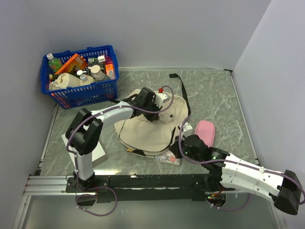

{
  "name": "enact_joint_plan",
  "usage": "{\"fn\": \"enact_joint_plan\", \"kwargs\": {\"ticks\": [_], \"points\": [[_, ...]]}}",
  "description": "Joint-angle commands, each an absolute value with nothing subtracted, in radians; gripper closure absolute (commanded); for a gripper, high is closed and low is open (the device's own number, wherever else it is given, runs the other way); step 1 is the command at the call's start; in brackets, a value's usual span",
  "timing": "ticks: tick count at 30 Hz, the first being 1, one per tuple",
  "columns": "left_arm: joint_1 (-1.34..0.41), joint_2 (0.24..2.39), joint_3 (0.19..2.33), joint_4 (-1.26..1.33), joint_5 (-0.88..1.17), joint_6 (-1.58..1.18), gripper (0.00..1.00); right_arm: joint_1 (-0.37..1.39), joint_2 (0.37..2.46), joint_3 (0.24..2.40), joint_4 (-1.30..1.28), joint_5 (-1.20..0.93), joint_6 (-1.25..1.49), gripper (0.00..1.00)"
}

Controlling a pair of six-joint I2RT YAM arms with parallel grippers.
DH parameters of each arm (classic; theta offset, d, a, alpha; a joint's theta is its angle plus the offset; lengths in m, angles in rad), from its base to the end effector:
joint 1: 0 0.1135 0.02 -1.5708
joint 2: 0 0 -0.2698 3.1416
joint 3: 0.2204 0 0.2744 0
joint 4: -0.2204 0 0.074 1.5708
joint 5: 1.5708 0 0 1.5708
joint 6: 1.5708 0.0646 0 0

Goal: Pack the student bag
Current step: Unzip the student bag at the center of the board.

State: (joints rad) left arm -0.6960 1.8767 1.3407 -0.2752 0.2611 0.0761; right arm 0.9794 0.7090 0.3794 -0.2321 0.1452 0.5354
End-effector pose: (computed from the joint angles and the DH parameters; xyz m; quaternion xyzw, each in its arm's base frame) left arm 0.3393 -0.3052 0.1867 0.3914 0.8349 -0.2273 0.3132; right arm 0.1219 0.1647 0.1858 -0.1580 0.8594 0.2851 0.3940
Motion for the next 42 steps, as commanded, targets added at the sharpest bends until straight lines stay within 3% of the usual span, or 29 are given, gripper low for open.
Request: {"fn": "enact_joint_plan", "kwargs": {"ticks": [1,3,4,5,6,7,9,10,13,15,16,21,26,31,42], "points": [[-0.713,1.858,1.402,-0.172,0.251,0.032,0.99,1.011,0.732,0.405,-0.201,0.134,0.566,1.0],[-0.718,1.853,1.396,-0.178,0.288,0.017,0.99,1.011,0.767,0.413,-0.129,0.095,0.546,1.0],[-0.724,1.852,1.393,-0.181,0.299,0.015,0.96,1.011,0.791,0.443,-0.132,0.095,0.542,0.95],[-0.727,1.848,1.39,-0.183,0.301,0.021,0.9,1.011,0.836,0.457,-0.138,0.097,0.538,0.93],[-0.726,1.848,1.384,-0.186,0.299,0.028,0.77,1.011,0.853,0.469,-0.146,0.095,0.535,0.89],[-0.726,1.841,1.376,-0.198,0.296,0.035,0.71,1.011,0.865,0.477,-0.149,0.089,0.535,0.74],[-0.724,1.829,1.368,-0.215,0.284,0.07,0.56,1.011,0.873,0.479,-0.159,0.091,0.548,0.61],[-0.721,1.813,1.365,-0.239,0.281,0.086,0.52,1.011,0.871,0.482,-0.181,0.103,0.549,0.54],[-0.713,1.763,1.345,-0.265,0.285,0.135,0.4,1.011,0.845,0.495,-0.239,0.121,0.561,0.45],[-0.712,1.723,1.341,-0.296,0.281,0.169,0.34,1.009,0.805,0.509,-0.284,0.156,0.564,0.41],[-0.707,1.711,1.345,-0.31,0.278,0.193,0.32,1.006,0.769,0.526,-0.328,0.176,0.566,0.34],[-0.686,1.638,1.41,-0.454,0.284,0.253,0.3,0.91,0.654,0.584,-0.413,0.25,0.568,0.19],[-0.687,1.56,1.427,-0.531,0.316,0.337,0.32,0.718,0.67,0.63,-0.443,0.198,0.571,0.19],[-0.724,1.559,1.489,-0.699,0.432,0.397,0.33,0.537,0.85,0.663,-0.476,0.154,0.603,0.19],[-0.98,1.658,1.492,-0.793,0.471,0.64,0.28,0.39,1.04,0.65,-0.261,0.005,0.603,0.2]]}}
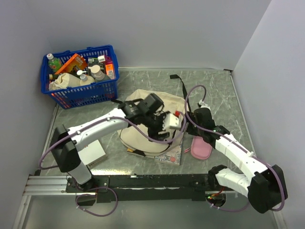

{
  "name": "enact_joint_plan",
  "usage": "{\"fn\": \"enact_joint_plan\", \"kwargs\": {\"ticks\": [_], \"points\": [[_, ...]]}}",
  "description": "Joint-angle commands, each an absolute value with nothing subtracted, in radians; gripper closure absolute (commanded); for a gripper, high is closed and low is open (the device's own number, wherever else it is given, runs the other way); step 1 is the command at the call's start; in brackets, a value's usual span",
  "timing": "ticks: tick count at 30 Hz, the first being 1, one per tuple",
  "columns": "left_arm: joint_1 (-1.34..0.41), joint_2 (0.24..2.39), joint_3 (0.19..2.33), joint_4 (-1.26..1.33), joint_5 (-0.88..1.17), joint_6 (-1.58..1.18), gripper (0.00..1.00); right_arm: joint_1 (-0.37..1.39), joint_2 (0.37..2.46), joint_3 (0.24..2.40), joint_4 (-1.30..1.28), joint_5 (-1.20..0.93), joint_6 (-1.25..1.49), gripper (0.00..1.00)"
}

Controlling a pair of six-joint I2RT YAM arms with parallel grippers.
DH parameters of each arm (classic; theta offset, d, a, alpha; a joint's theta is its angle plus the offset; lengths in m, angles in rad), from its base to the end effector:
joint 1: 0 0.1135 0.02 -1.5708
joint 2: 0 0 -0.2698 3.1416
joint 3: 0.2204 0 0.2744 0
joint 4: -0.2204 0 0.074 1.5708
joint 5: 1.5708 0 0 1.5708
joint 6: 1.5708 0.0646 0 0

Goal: Pack the student bag
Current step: Unzip the student bag at the center of the board.

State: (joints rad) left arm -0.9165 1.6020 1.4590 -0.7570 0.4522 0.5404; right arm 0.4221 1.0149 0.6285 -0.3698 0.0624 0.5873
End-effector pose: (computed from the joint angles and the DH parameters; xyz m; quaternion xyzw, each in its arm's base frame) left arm 0.2114 -0.3220 0.3009 0.6677 0.6376 -0.2679 0.2755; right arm 0.2288 0.0983 0.2023 0.0880 0.9136 0.1664 0.3604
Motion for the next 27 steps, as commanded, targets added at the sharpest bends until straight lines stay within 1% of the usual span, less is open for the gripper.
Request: {"fn": "enact_joint_plan", "kwargs": {"ticks": [1,5,11,20,26,27], "points": [[-0.989,1.692,1.503,-0.795,0.456,0.635,0.28,0.384,1.048,0.656,-0.255,0.005,0.606,0.2],[-1.011,1.758,1.531,-0.764,0.424,0.579,0.3,0.347,1.141,0.683,-0.212,-0.044,0.635,0.2],[-1.037,1.763,1.47,-0.667,0.361,0.578,0.31,0.321,1.267,0.724,-0.155,-0.084,0.646,0.22],[-1.071,1.818,1.496,-0.672,0.284,0.615,0.31,0.316,1.342,0.739,-0.11,-0.113,0.646,0.24],[-1.077,1.865,1.511,-0.736,0.249,0.667,0.36,0.316,1.373,0.744,-0.104,-0.124,0.643,0.25],[-1.077,1.871,1.508,-0.73,0.235,0.672,0.38,0.316,1.377,0.745,-0.106,-0.124,0.641,0.25]]}}
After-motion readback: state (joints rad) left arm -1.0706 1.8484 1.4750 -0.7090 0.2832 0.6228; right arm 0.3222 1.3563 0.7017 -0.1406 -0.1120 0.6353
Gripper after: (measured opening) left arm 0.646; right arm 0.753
